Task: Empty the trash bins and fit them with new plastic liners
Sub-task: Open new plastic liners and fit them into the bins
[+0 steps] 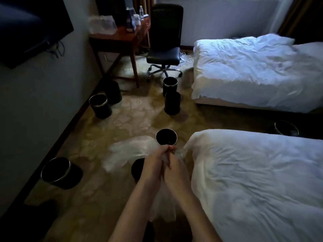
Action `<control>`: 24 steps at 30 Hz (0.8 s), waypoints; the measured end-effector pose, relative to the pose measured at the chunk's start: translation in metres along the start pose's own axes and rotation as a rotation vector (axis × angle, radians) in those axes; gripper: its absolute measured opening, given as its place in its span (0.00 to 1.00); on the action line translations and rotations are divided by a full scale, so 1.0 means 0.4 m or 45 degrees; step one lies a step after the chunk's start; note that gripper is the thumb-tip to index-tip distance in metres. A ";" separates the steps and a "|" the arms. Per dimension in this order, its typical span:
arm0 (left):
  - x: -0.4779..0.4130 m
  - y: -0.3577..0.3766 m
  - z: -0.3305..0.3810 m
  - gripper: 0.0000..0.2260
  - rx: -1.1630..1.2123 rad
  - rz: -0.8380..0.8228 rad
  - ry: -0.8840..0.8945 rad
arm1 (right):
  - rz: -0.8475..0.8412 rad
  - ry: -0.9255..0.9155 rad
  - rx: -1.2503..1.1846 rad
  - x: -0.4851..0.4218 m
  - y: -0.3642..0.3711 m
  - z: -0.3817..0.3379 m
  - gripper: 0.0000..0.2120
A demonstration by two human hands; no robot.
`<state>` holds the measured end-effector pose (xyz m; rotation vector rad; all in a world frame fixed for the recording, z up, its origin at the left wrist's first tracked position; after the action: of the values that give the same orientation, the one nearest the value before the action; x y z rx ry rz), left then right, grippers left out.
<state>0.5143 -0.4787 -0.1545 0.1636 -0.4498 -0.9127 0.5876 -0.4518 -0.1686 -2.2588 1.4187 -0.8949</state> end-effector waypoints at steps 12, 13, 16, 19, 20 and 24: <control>-0.404 0.203 0.122 0.13 0.012 -0.336 0.019 | 0.389 0.162 -0.074 -0.391 -0.118 -0.131 0.13; -0.441 0.196 0.128 0.12 0.023 -0.338 0.030 | 0.399 0.163 -0.083 -0.421 -0.107 -0.145 0.13; -0.539 0.170 0.139 0.14 0.009 -0.364 0.004 | 0.375 0.175 -0.109 -0.496 -0.065 -0.178 0.15; -0.593 0.166 0.145 0.15 -0.002 -0.368 0.023 | 0.357 0.180 -0.093 -0.550 -0.047 -0.192 0.16; -0.605 0.168 0.152 0.15 -0.001 -0.362 0.037 | 0.364 0.185 -0.081 -0.566 -0.048 -0.197 0.17; -0.660 0.176 0.189 0.15 0.046 -0.328 0.063 | 0.381 0.138 -0.064 -0.625 -0.050 -0.231 0.22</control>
<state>0.3931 -0.2226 -0.1446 0.2814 -0.4054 -1.1511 0.4634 -0.2150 -0.1715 -1.9835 1.7862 -0.9018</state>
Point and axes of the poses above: each hand's wrist, its own x-axis away from the middle knuckle, its own y-axis out of the palm, z = x × y, the point moved 3 cm from there along -x, towards the middle knuckle, and after that the axes turned 14 degrees about y, right-handed, at the moved point
